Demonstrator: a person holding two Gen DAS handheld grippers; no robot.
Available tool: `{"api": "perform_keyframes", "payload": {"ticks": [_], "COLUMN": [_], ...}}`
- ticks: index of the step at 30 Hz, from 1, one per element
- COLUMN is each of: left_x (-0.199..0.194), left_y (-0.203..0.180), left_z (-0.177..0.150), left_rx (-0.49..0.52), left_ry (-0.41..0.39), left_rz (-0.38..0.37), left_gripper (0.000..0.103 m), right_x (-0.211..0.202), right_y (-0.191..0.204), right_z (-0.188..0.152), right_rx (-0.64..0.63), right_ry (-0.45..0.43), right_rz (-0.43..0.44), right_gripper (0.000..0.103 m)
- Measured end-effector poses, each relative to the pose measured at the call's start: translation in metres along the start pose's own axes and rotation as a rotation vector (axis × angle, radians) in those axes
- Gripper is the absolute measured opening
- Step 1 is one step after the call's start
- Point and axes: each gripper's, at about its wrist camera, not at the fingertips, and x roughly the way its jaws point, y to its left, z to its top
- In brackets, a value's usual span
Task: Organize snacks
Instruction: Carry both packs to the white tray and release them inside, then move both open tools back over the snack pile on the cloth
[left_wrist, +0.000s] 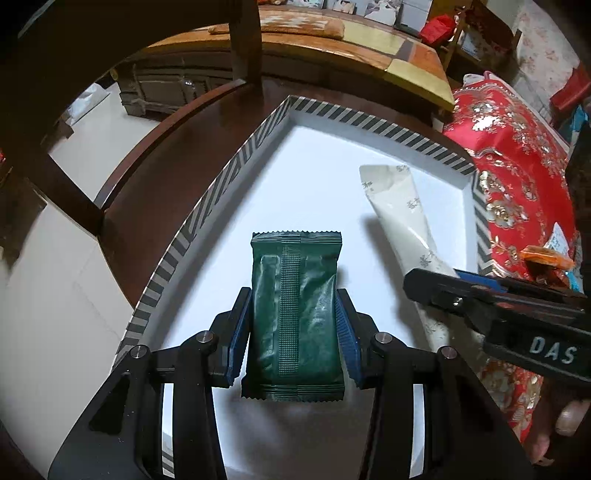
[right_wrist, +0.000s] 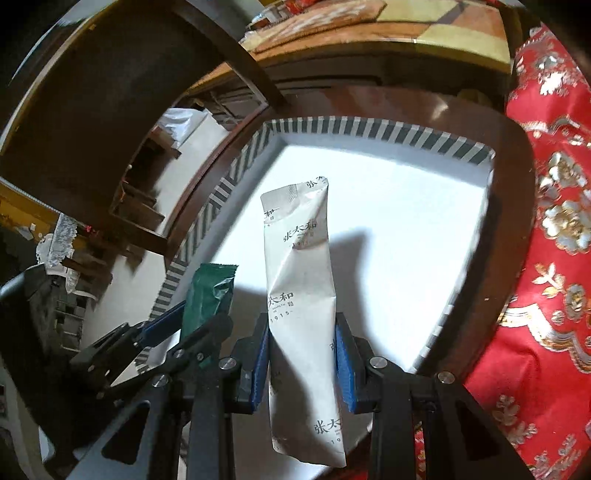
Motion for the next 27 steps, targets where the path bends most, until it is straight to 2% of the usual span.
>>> {"api": "perform_keyframes", "payload": {"ticks": [3,12,17,20,23,27], "left_x": [0.005,0.010,-0.001,-0.012,-0.023,-0.036], "left_y": [0.002,0.009,0.007,0.002,-0.008,-0.033], "left_z": [-0.001,-0.006,-0.009,-0.009,-0.008,-0.009], "left_rx": [-0.001,-0.066,-0.081,-0.086,-0.076,-0.024], "left_ry": [0.006,0.034,0.006,-0.027,-0.052,-0.076], "left_rz": [0.015,0.005,-0.002,-0.019,-0.032,-0.055], "left_gripper": [0.043,0.047,0.048,0.060,0.060,0.060], "right_x": [0.007,0.002,-0.021,-0.040,-0.062,-0.086], "right_y": [0.002,0.001,0.004,0.001,-0.010,-0.035], "right_z": [-0.001,-0.001,-0.016,-0.026,-0.040,-0.060], "right_rx": [-0.005,0.005,-0.035,-0.040,-0.024,0.005], "right_ry": [0.006,0.002,-0.030,-0.061,-0.093,-0.124], "right_rz": [-0.014,0.039,0.049,0.075,0.080,0.044], "right_gripper": [0.031,0.036,0.043,0.048,0.050,0.051]}}
